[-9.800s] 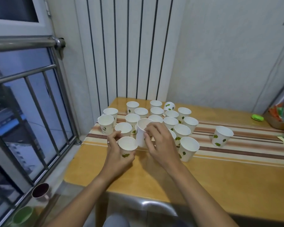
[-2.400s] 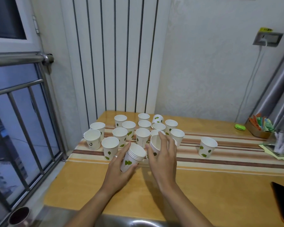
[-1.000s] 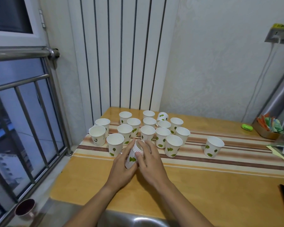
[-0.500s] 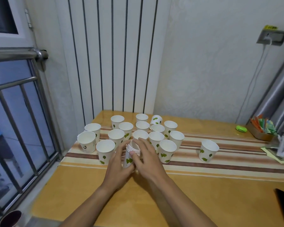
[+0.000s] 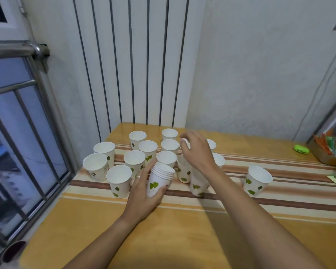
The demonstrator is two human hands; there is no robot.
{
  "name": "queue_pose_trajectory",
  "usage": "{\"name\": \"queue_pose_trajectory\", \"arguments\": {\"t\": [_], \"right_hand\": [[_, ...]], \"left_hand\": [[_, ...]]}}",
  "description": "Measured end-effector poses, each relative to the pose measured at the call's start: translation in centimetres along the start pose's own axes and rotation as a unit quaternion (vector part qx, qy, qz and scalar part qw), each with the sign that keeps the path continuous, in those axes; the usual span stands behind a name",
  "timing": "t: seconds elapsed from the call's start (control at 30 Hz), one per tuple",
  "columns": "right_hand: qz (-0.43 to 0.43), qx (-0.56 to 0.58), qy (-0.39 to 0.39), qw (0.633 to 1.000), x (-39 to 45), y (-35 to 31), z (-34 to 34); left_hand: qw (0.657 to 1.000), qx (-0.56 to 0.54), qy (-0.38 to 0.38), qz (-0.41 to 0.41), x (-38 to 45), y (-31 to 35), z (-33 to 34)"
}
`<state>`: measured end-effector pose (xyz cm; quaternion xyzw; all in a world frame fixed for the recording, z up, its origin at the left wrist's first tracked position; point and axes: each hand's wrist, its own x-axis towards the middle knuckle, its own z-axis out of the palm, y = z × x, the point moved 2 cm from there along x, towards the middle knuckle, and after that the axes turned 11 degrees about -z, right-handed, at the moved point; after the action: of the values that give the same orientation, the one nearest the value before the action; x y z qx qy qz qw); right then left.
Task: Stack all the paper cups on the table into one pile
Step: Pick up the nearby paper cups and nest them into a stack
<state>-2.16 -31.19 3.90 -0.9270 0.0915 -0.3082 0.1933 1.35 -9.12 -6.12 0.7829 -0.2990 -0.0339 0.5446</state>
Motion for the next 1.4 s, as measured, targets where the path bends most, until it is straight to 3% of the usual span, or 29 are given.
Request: {"name": "queue_pose_trajectory", "arguments": {"t": [0.5, 1.1, 1.2, 1.4], "right_hand": [[0.100, -0.193, -0.149, 0.965, 7.2, 5.8, 3.4], [0.158, -0.213, -0.307, 0.914, 11.8, 10.4, 7.1], [0.153, -0.231, -0.295, 0.915, 11.8, 9.8, 7.0], [0.110, -0.253, -0.169, 0.946, 11.1, 8.5, 6.2]], "left_hand": [[0.999, 0.010, -0.021, -0.021, 0.3, -0.3, 0.0], [0.999, 0.000, 0.009, -0.043, 0.9, -0.3, 1.6], [0.999, 0.011, -0.003, -0.039, 1.1, -0.3, 1.6], [0.998, -0.003, 0.009, -0.054, 0.9, -0.1, 1.1]]}}
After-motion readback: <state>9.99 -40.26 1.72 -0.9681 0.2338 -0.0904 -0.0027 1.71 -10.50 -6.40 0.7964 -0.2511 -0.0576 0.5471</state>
